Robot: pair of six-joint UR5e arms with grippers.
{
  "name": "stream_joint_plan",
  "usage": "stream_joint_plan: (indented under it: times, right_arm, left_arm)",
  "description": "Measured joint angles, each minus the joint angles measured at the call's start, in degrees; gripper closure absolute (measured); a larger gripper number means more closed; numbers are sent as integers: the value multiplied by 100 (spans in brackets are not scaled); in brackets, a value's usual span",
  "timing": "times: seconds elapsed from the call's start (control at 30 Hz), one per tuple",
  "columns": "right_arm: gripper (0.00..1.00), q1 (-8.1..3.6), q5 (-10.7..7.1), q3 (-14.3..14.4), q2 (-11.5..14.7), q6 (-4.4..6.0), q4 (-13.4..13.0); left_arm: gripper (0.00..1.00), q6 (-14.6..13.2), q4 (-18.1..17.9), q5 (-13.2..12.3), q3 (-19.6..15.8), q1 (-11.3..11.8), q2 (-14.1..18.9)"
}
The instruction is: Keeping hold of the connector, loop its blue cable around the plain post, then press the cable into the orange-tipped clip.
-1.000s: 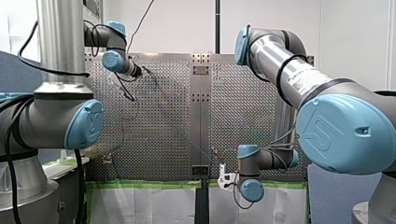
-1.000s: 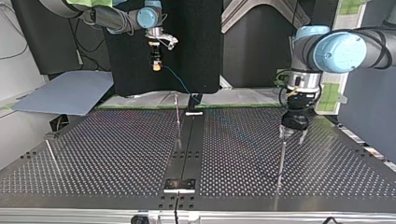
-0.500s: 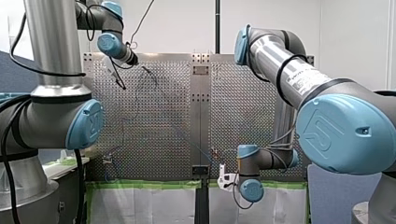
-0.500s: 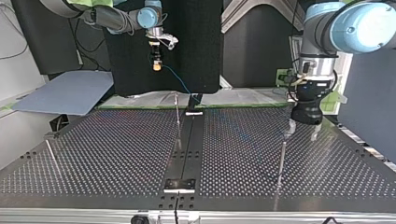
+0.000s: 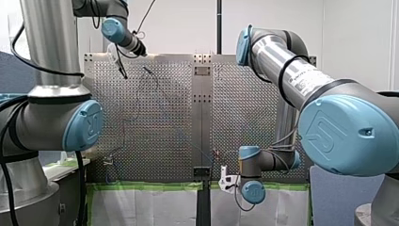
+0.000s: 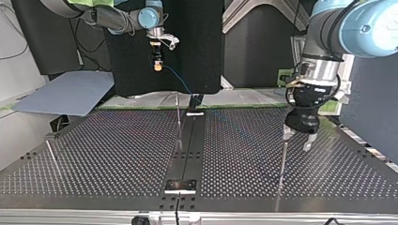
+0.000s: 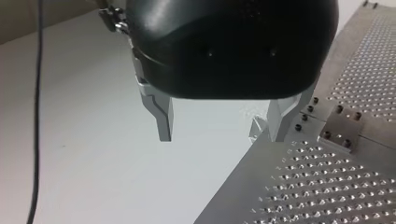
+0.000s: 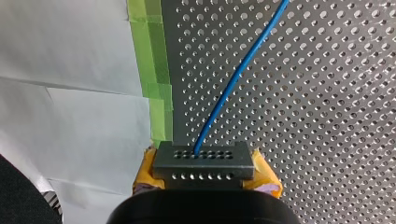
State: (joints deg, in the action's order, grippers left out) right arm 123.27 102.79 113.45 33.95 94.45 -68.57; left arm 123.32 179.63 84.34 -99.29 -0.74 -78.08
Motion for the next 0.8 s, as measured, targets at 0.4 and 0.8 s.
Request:
stream_joint_plan:
  times: [0.4, 0.8]
  right_arm:
    - [100, 0, -3, -25, -3, 30, -7]
    - [100, -1, -3, -33, -2, 32, 8]
  left_arm:
    - [0, -681, 679, 315, 495, -184, -236]
    - [0, -1322, 1324, 926, 503, -505, -408]
